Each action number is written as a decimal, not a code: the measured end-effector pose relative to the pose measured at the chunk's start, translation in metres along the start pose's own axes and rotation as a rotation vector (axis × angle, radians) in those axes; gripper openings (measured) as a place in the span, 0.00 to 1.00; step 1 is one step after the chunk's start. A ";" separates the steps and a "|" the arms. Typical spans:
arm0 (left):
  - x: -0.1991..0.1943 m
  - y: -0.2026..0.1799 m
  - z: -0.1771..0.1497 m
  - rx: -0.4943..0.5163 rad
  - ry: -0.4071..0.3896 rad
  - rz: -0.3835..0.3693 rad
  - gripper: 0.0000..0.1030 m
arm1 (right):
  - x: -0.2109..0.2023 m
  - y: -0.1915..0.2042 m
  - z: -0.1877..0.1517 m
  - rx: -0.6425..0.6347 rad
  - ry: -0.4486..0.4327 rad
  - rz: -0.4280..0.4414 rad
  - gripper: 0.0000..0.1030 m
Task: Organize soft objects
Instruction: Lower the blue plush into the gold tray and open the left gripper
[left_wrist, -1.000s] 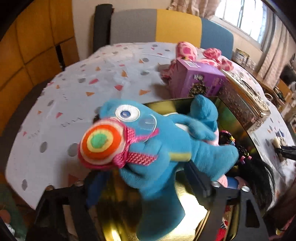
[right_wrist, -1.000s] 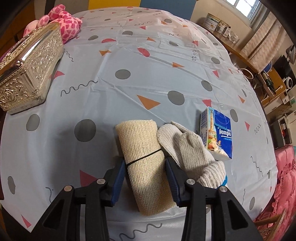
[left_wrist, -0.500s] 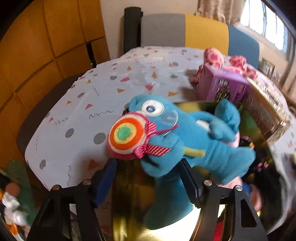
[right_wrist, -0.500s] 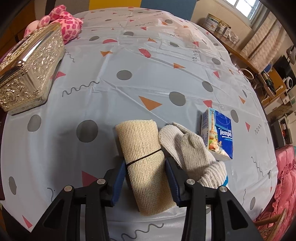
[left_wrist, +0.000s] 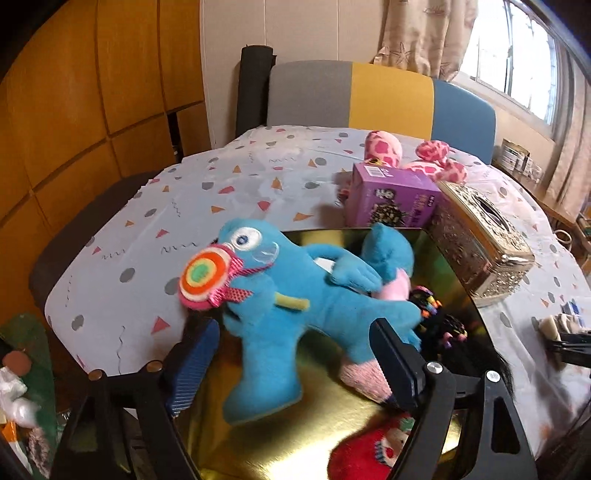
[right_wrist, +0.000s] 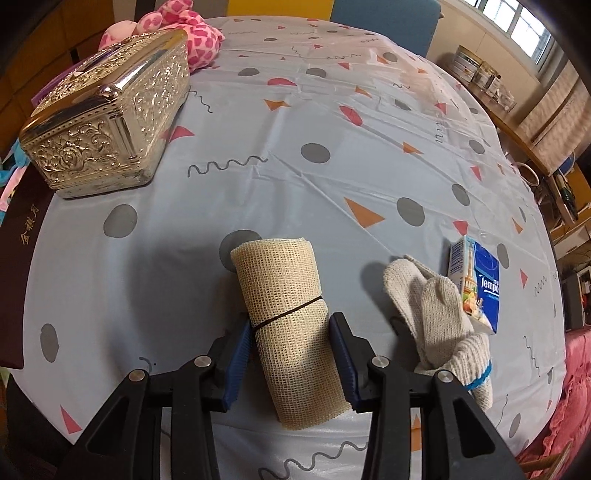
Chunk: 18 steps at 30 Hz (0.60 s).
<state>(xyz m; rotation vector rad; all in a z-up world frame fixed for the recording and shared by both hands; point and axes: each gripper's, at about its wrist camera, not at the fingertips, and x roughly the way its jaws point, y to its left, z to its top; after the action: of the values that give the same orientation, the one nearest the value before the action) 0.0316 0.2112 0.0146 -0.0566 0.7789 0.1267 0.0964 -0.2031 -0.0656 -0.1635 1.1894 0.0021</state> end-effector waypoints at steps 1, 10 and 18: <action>-0.001 -0.003 -0.002 -0.001 -0.001 -0.003 0.81 | 0.000 0.000 0.000 0.005 0.002 0.004 0.42; -0.004 -0.023 -0.019 0.000 0.020 -0.022 0.82 | 0.000 0.002 -0.002 -0.017 -0.002 -0.011 0.42; -0.004 -0.036 -0.030 -0.006 0.032 -0.019 0.88 | -0.005 0.013 -0.007 -0.064 -0.015 -0.004 0.41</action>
<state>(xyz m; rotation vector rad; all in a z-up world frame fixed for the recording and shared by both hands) 0.0131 0.1726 -0.0035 -0.0722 0.8098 0.1105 0.0871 -0.1905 -0.0649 -0.2213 1.1743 0.0379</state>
